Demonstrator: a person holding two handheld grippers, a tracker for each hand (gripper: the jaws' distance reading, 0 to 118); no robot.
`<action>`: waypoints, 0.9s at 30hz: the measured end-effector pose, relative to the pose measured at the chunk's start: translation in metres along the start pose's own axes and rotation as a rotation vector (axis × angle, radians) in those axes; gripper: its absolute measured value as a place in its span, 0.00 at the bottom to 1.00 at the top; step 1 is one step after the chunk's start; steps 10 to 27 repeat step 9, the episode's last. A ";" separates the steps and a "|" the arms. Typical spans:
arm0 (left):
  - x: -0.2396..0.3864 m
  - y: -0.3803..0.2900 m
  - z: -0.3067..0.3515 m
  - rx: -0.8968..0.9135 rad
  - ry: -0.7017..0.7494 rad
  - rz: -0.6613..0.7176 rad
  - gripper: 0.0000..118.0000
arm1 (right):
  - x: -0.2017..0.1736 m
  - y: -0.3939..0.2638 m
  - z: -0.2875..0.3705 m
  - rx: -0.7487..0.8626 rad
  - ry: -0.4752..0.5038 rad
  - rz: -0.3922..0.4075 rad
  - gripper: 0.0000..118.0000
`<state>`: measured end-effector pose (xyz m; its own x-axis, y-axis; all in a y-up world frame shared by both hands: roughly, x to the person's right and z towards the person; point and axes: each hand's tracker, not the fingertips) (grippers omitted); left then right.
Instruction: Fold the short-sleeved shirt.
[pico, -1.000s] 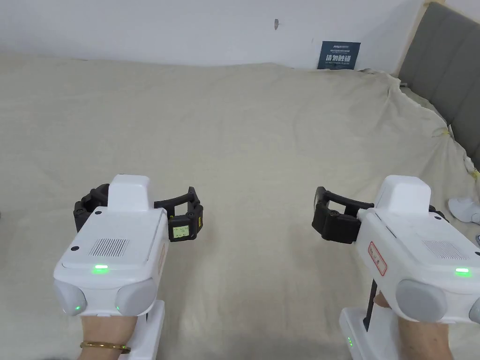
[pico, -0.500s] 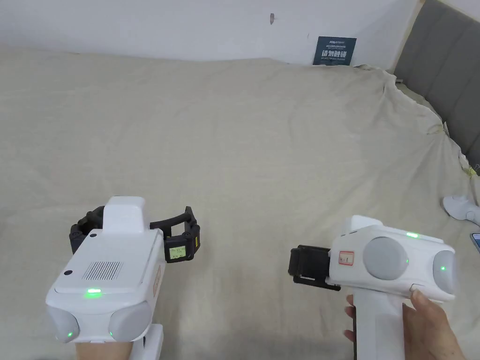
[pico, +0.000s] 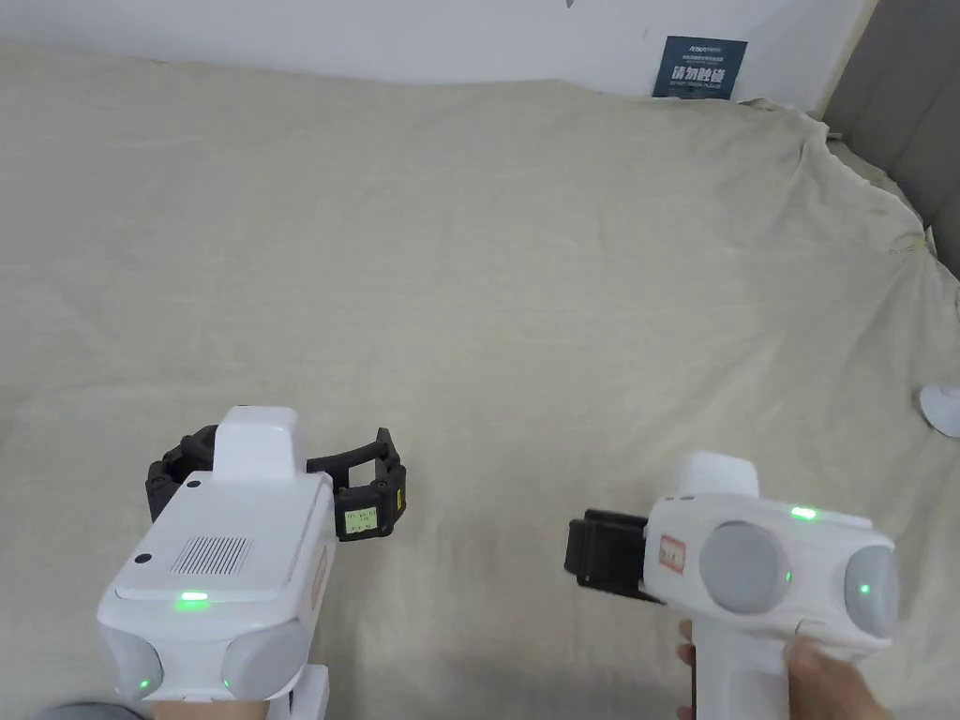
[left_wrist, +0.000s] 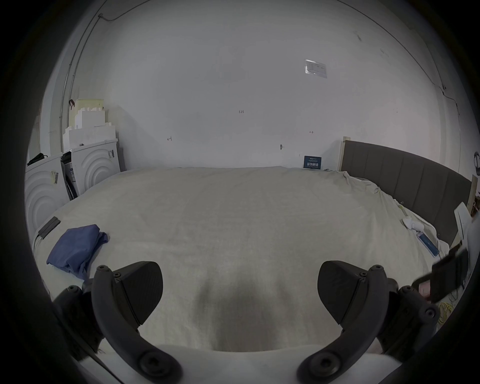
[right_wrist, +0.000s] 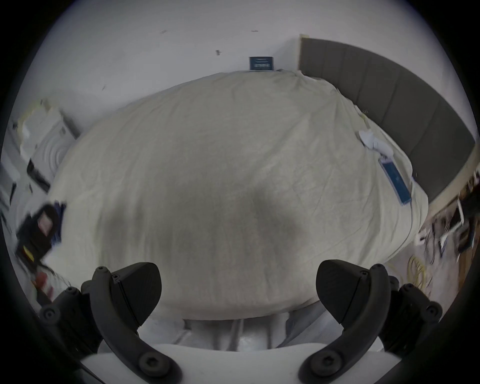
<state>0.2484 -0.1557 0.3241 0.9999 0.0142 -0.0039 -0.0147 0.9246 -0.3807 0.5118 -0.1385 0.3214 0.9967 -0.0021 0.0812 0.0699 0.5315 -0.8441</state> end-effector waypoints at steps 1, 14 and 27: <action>-0.001 -0.001 -0.001 -0.006 -0.002 0.005 1.00 | -0.006 -0.006 -0.004 -0.017 -0.012 0.053 0.99; -0.010 -0.012 -0.031 -0.209 -0.012 0.103 1.00 | -0.019 -0.049 -0.054 -0.064 -0.027 0.258 0.99; -0.010 -0.012 -0.031 -0.209 -0.012 0.103 1.00 | -0.019 -0.049 -0.054 -0.064 -0.027 0.258 0.99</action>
